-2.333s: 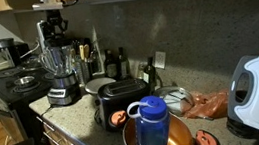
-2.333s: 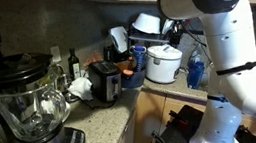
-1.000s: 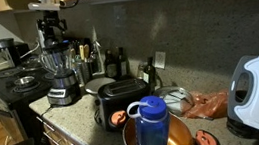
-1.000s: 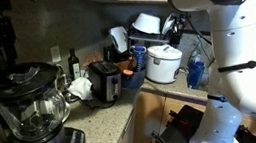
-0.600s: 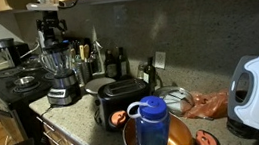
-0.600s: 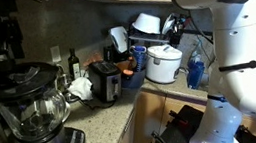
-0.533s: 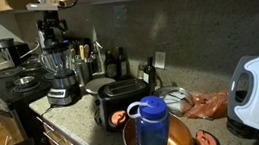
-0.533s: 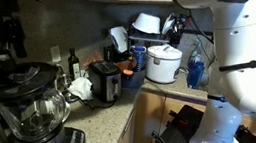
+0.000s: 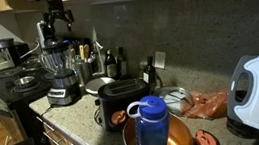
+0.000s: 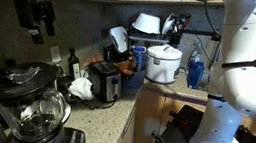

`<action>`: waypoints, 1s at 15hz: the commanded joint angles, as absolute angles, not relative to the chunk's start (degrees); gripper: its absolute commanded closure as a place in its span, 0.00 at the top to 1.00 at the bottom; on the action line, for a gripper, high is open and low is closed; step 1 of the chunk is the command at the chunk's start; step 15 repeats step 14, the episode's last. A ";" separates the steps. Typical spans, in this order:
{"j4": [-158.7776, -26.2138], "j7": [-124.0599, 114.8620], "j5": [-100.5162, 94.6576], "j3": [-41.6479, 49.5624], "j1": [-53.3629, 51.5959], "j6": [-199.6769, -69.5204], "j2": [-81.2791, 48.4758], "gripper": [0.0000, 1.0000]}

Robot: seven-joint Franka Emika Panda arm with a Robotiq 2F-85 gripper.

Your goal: Cover the jug of the blending machine

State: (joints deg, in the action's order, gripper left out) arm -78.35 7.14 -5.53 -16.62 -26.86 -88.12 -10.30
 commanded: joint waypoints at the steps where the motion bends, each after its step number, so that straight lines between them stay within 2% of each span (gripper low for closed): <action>1: -85.22 4.46 -5.10 -14.49 -24.34 -88.68 -4.29 1.00; 5: -94.08 5.62 -3.48 -11.45 -21.36 -90.35 -0.64 1.00; 10: -105.96 8.74 -0.30 -11.94 -15.59 -95.14 2.89 1.00; 11: -98.87 6.98 -2.43 -12.94 -16.20 -91.43 -1.46 1.00; 15: -103.11 7.68 -1.64 -12.70 -15.21 -93.59 -0.10 1.00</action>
